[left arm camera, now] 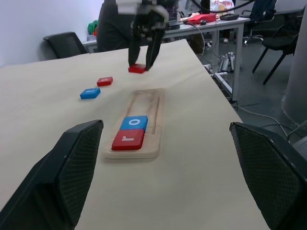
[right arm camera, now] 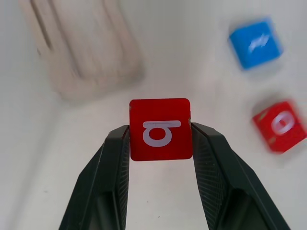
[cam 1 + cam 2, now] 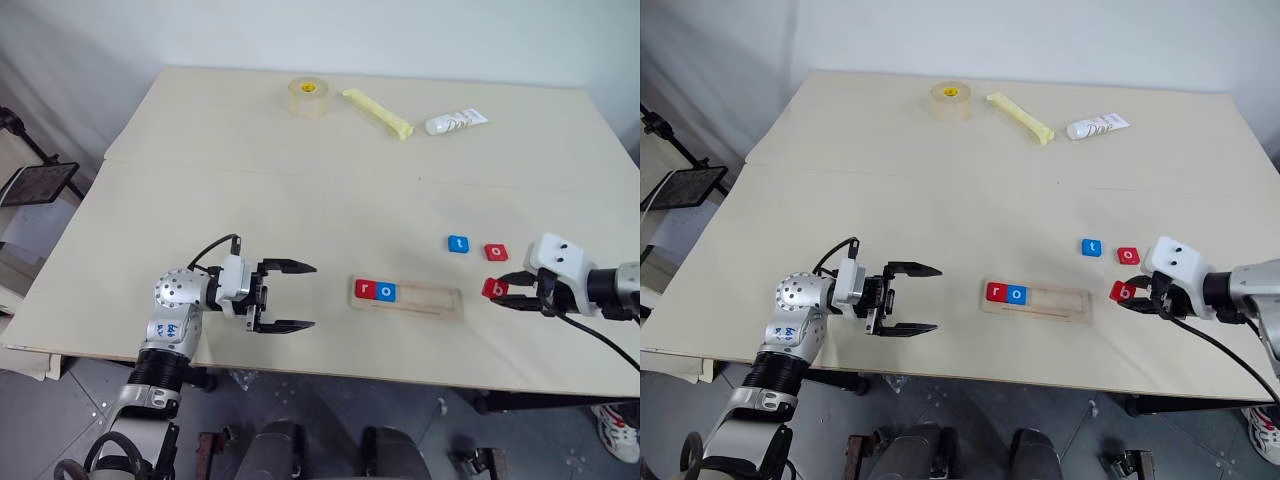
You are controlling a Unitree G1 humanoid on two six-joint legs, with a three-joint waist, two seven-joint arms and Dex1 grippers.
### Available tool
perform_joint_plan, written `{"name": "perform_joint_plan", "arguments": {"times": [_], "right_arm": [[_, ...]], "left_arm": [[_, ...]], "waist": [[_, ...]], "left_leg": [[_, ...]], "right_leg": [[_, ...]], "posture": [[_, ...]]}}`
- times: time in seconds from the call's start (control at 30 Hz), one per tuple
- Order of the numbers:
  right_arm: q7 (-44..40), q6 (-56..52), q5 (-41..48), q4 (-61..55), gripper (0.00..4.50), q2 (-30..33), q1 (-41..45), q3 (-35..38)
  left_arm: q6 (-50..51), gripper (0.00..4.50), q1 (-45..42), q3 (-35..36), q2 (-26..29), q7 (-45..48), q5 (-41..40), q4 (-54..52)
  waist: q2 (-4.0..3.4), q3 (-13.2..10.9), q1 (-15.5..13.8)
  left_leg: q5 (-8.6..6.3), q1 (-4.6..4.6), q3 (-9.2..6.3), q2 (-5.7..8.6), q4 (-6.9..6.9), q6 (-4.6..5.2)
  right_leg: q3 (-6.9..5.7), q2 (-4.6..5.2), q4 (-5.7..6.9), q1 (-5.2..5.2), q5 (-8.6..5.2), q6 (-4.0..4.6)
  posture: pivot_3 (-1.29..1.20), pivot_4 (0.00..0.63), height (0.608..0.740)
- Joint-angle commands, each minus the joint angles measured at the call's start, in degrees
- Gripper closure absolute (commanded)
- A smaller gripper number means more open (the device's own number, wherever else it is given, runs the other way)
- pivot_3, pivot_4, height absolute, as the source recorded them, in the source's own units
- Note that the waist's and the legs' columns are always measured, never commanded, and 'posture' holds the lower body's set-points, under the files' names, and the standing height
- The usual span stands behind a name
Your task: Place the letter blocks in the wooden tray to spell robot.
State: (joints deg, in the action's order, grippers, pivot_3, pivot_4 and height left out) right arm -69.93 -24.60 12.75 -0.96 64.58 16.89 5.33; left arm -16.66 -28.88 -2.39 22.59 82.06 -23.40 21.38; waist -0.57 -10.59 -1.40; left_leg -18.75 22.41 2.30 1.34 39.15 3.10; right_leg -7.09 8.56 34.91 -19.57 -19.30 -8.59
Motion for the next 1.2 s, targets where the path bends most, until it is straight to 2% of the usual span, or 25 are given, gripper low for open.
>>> {"name": "perform_joint_plan", "arguments": {"times": [0.03,0.3,0.47,0.67,1.13,1.2], "right_arm": [[1.26,-8.29,1.60,-10.28,3.04,0.45,3.66,-2.19],[4.05,-12.63,-2.32,-11.27,3.04,-7.98,13.97,-15.36],[4.09,-12.52,-4.82,-9.62,3.04,-10.67,17.86,-20.14],[2.47,-11.32,-6.58,-8.99,3.04,-10.09,18.01,-22.68],[-0.03,-10.60,-7.08,-9.32,3.04,-11.09,17.83,-23.31],[0.24,-10.70,-7.23,-9.12,2.31,-11.70,17.87,-23.37]], "left_arm": [[-1.23,0.00,-2.06,0.17,-0.76,0.34,-0.14,1.57],[-2.61,0.00,-3.77,-0.38,-1.99,1.40,0.25,4.02],[-2.93,0.00,-3.73,-0.48,-1.99,2.28,0.37,4.26],[-3.13,0.00,-3.29,-0.27,-1.63,2.64,0.48,4.03],[-3.21,0.00,-2.07,-0.15,-1.48,1.49,0.53,2.62],[-3.26,0.00,-1.87,-0.15,-1.52,1.33,0.52,2.42]], "waist": [[0.00,0.00,0.02],[0.02,-0.01,0.19],[0.02,0.00,-0.01],[0.02,-0.01,0.15],[0.02,-0.01,0.19],[0.02,-0.01,0.17]], "left_leg": [[0.00,0.00,-0.02,-0.01,0.00,-0.01],[-0.01,0.05,-0.04,0.02,-0.02,-0.04],[-0.01,0.10,-0.14,0.04,-0.01,-0.04],[-0.01,0.13,-0.16,0.06,-0.01,-0.03],[-0.01,0.12,-0.14,0.05,-0.01,-0.03],[-0.01,0.13,-0.14,0.05,-0.01,-0.03]], "right_leg": [[0.00,0.00,0.00,0.00,0.00,0.00],[-0.02,0.00,0.02,-0.09,0.00,0.00],[-0.11,0.01,0.10,-0.12,0.00,0.00],[-0.16,0.01,0.10,-0.12,0.00,0.00],[-0.17,0.01,0.10,-0.13,0.00,0.00],[-0.17,0.01,0.10,-0.13,0.00,0.00]], "posture": [[0.00,0.150,0.740],[0.00,0.150,0.740],[0.00,0.150,0.740],[0.00,0.150,0.740],[0.00,0.150,0.740],[0.00,0.150,0.740]]}}
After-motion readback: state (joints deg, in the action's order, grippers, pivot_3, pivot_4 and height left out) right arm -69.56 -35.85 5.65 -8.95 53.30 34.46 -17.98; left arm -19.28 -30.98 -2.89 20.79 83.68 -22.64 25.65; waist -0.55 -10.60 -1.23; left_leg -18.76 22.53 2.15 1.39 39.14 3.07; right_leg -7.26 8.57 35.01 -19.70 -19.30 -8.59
